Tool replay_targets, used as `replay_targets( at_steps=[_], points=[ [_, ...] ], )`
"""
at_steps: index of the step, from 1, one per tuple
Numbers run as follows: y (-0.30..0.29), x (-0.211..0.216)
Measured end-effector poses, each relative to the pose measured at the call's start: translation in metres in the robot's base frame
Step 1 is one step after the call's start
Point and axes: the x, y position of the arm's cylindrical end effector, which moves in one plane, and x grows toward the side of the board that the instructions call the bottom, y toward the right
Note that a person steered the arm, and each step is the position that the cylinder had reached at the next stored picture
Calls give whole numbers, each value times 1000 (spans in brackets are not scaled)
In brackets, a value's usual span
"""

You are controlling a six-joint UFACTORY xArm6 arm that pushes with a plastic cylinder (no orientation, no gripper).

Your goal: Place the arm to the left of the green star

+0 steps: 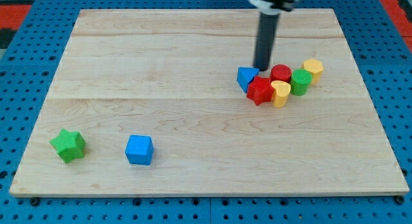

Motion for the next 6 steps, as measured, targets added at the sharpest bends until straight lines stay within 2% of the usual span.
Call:
replay_targets(
  at_steps=[1,2,3,4,5,6],
  points=[
    [-113,9],
    [-251,10],
    [-343,37],
    [-378,137],
    [-420,195],
    [-423,199]
  ],
)
